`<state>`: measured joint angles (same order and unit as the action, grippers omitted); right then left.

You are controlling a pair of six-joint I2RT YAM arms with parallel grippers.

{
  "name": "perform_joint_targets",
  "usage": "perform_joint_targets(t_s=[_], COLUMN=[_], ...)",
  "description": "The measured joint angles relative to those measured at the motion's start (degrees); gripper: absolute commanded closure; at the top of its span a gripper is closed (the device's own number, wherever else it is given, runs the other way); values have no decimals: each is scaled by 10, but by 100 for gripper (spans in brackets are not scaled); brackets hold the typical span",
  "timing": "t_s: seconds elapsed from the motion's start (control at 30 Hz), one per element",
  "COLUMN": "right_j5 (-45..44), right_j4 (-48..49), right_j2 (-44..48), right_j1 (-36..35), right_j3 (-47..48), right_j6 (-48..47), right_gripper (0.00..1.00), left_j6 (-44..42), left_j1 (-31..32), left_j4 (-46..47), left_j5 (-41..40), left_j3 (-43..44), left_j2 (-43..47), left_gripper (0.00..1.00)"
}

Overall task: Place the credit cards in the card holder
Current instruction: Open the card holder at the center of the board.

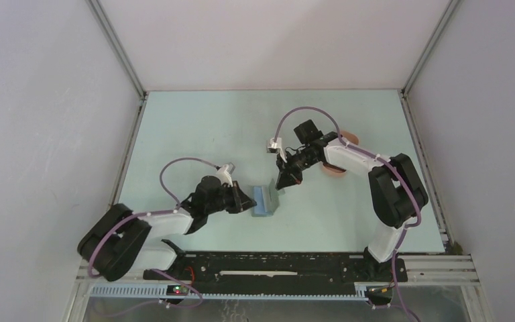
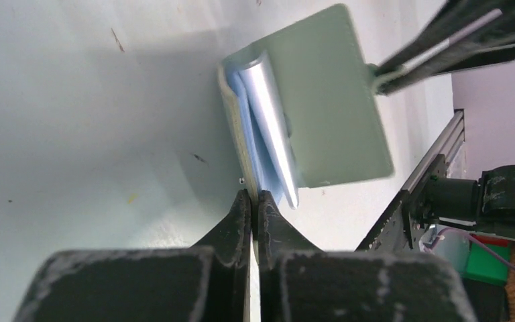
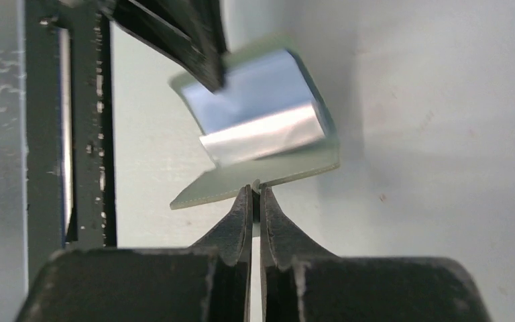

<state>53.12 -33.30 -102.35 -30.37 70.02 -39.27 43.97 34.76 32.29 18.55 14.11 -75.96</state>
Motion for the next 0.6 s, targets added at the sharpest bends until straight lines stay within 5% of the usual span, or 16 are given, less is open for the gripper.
perform_joint_targets(t_s=[0.33, 0.6], right_j5=[-145, -81], right_j4=[-50, -74], right_j2=[18, 167], right_j1=[35, 125], right_j3=[0, -18], right_j6=[28, 61], right_gripper=[51, 39], left_j6=[-96, -174], left_j1=[49, 127], left_j4=[-274, -424], left_j5=[-92, -179], left_j3=[158, 315], left_j2=[130, 73], left_gripper=[100, 100])
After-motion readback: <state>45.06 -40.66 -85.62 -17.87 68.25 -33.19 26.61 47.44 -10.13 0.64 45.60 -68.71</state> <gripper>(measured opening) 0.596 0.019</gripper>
